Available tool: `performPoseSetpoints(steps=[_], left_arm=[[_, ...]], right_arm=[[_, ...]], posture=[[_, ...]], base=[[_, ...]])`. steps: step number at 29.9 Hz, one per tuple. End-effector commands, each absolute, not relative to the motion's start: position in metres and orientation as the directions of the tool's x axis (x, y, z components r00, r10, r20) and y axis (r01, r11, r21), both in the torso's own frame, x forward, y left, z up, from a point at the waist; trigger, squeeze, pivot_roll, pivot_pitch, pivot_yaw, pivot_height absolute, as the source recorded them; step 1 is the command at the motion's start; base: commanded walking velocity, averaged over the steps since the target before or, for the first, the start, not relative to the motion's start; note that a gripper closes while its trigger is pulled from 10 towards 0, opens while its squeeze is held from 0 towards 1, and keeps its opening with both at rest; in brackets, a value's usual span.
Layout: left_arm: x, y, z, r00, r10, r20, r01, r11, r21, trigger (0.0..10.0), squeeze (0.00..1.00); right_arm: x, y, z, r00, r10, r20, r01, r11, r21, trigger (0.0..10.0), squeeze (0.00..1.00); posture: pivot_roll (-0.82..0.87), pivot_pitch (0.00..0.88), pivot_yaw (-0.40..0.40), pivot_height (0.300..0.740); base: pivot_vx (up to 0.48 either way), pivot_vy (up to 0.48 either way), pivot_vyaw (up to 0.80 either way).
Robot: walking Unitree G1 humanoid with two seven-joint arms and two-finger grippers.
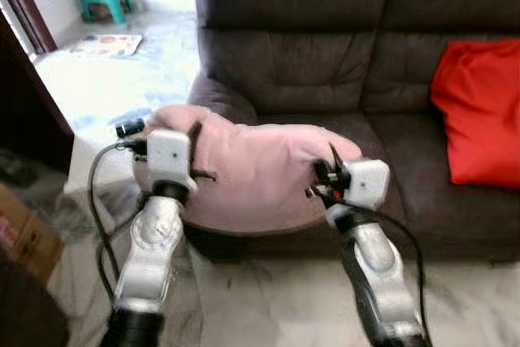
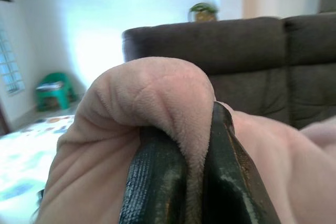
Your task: Move the pillow to the sofa from floor
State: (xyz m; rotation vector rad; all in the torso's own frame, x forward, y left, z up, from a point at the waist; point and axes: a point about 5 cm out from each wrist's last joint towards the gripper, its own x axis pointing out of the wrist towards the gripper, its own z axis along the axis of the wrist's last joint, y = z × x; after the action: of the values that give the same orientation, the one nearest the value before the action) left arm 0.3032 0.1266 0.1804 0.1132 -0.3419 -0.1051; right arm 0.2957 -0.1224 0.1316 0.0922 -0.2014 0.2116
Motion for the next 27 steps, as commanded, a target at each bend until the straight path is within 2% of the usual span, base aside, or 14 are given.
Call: performPoseSetpoints(steps=[1,9,21,27], left_arm=[[0.3026,0.1211,0.1940,0.908,-0.165,0.385,0.107,0.980,0.168,10.0,0.00],[0.3024,0.1206,0.1937,0.909,-0.170,0.381,0.112,0.979,0.169,10.0,0.00],[0.3027,0.1214,0.1948,0.908,-0.165,0.386,0.106,0.980,0.170,10.0,0.00],[0.3036,0.1215,0.1956,0.907,-0.161,0.389,0.102,0.980,0.170,10.0,0.00]], right_arm=[[0.2970,-0.1027,0.1557,0.913,0.262,0.313,-0.297,0.952,0.071,10.0,0.00],[0.2975,-0.1030,0.1562,0.913,0.258,0.316,-0.295,0.953,0.075,10.0,0.00],[0.2948,-0.1000,0.1595,0.896,0.290,0.335,-0.313,0.950,0.017,10.0,0.00],[0.2935,-0.0970,0.1593,0.889,0.307,0.339,-0.335,0.942,0.027,10.0,0.00]], posture=[[0.00,0.000,-0.032,0.740],[0.00,0.000,-0.031,0.740],[0.00,0.000,-0.031,0.740],[0.00,0.000,-0.033,0.740]], base=[[0.360,0.000,0.00],[0.320,0.000,-0.80],[0.349,0.000,0.00],[0.358,0.000,0.74]])
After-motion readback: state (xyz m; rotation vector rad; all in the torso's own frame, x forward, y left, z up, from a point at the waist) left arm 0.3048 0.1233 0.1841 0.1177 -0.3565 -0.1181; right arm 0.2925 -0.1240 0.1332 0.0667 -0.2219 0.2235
